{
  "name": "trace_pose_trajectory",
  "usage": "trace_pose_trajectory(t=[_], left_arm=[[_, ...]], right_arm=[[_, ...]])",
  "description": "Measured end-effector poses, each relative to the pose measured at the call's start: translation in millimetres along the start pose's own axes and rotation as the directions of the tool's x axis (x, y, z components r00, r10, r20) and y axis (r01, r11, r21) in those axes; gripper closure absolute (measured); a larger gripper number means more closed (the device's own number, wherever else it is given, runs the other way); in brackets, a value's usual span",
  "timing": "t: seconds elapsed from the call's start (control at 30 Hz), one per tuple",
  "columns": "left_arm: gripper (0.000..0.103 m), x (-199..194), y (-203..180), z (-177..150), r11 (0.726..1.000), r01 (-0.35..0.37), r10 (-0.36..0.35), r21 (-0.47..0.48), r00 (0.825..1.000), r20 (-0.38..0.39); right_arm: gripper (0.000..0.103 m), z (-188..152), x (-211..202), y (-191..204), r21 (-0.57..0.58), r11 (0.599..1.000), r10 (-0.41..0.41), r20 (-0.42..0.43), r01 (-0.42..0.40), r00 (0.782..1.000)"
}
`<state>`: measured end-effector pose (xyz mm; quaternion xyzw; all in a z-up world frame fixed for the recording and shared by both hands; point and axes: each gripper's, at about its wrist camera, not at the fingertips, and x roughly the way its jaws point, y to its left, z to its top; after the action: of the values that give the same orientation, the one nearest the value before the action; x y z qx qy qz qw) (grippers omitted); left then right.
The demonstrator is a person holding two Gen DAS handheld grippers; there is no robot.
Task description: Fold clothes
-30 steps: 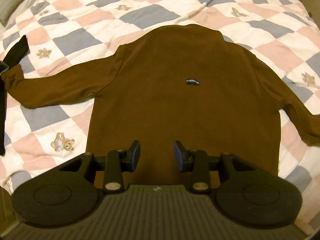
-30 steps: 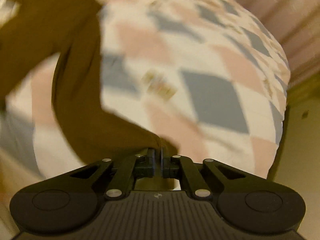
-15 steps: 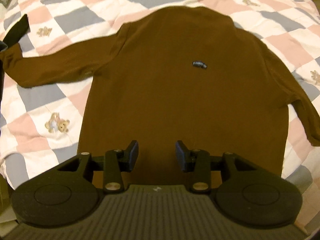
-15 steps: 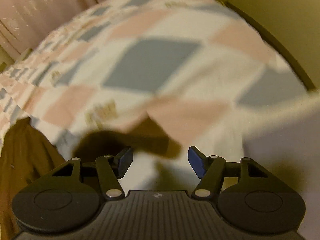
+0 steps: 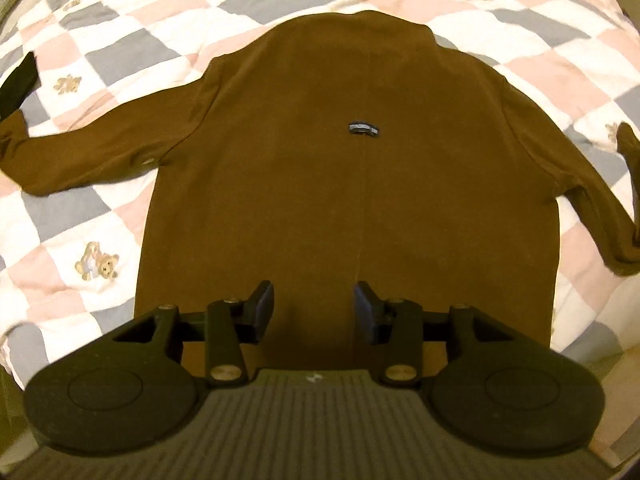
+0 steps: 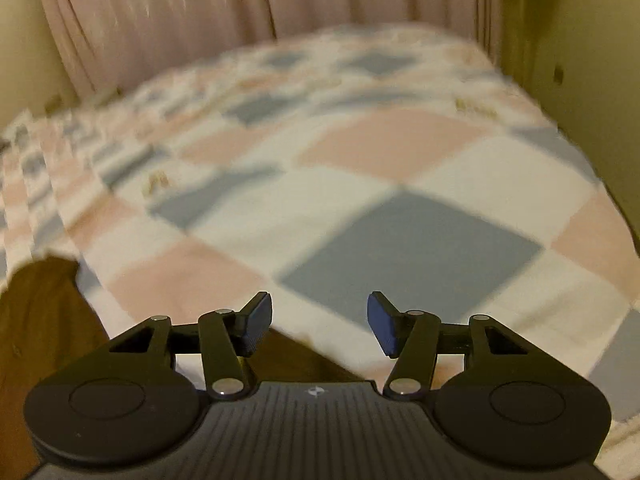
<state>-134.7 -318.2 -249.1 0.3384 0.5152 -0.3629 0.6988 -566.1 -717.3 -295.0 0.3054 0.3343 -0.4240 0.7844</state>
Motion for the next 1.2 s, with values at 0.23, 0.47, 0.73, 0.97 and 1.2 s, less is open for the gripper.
trace_pose_trajectory(t=[0.23,0.47,0.73,0.97,1.2], left_arm=[[0.063,15.8,11.8,-11.5,0.995,-0.005,-0.002,-0.098,0.998,-0.069],[0.063,10.8,16.3,-10.9,0.992,0.011,-0.019,-0.127,0.998,-0.059],[0.062,-5.9,42.6,-18.5,0.983,0.036,-0.039,-0.181,0.999,-0.011],[0.062,-10.7,62.7,-40.0,0.977,0.072,-0.072,-0.201,0.997,0.009],[0.055,-17.0,94.6,-67.8,0.981,0.091,-0.092,-0.173,0.996,0.004]], right_arm=[[0.046,-35.2,40.3,-44.7,0.308,0.945,0.157,-0.142,-0.107,0.977],[0.098,-35.6,44.2,-25.5,0.386,0.919,0.133,-0.097,-0.086,0.986],[0.098,-70.3,-150.8,-57.3,0.533,0.841,-0.243,0.221,0.092,0.945],[0.098,-145.4,-194.8,-48.7,0.657,0.704,-0.394,0.043,0.271,0.918],[0.055,-181.6,-180.5,-16.9,0.547,0.585,-0.601,-0.203,0.599,0.773]])
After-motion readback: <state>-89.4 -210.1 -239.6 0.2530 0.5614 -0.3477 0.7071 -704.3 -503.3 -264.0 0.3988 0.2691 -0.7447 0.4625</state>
